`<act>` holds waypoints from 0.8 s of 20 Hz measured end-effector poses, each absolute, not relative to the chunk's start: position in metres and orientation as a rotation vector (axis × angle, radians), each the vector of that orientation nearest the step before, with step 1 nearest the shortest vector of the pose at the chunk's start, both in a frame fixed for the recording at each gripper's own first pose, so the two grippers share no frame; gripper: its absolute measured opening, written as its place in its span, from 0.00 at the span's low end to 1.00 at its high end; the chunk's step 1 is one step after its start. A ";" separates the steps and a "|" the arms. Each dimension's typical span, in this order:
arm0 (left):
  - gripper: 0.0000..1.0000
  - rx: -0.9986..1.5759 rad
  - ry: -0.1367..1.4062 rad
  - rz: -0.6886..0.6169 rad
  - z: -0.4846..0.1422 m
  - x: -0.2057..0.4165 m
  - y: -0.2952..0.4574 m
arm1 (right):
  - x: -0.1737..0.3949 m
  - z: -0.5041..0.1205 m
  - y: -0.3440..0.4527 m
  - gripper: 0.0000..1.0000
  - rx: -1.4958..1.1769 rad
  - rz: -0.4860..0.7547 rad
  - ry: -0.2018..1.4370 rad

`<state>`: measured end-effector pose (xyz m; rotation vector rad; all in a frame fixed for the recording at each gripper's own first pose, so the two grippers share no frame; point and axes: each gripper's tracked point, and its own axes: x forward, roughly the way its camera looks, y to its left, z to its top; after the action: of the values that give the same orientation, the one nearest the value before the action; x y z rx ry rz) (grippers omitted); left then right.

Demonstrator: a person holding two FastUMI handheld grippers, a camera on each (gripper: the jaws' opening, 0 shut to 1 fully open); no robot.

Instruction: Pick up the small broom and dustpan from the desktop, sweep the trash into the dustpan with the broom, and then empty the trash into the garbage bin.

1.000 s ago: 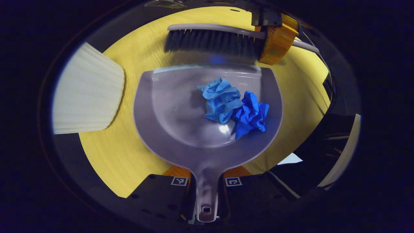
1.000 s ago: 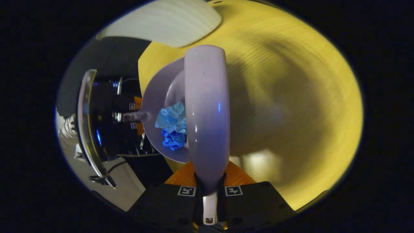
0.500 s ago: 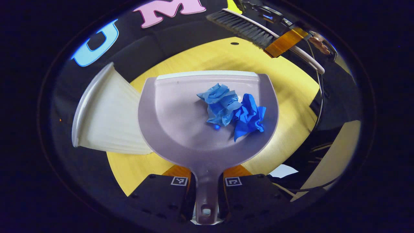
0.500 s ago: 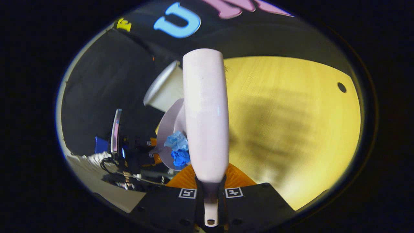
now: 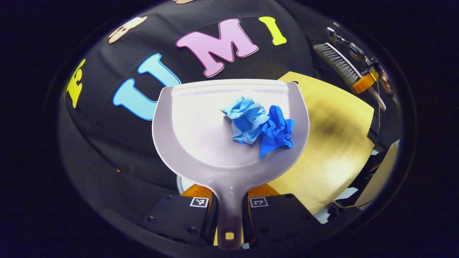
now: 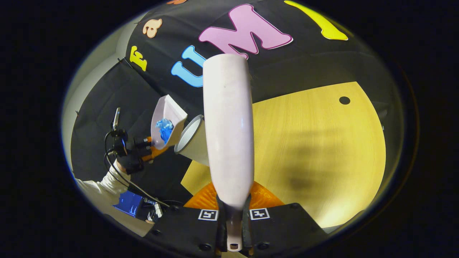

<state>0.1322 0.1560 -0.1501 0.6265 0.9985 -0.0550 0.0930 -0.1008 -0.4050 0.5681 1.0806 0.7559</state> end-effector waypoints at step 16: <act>0.25 1.239 1.281 0.202 -0.110 0.137 0.159 | 0.043 -0.464 -0.066 0.17 0.571 0.770 1.240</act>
<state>0.1372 0.1591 -0.1098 1.2388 1.2808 0.2022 0.0431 -0.0656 -0.4642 0.5714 1.2397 0.7704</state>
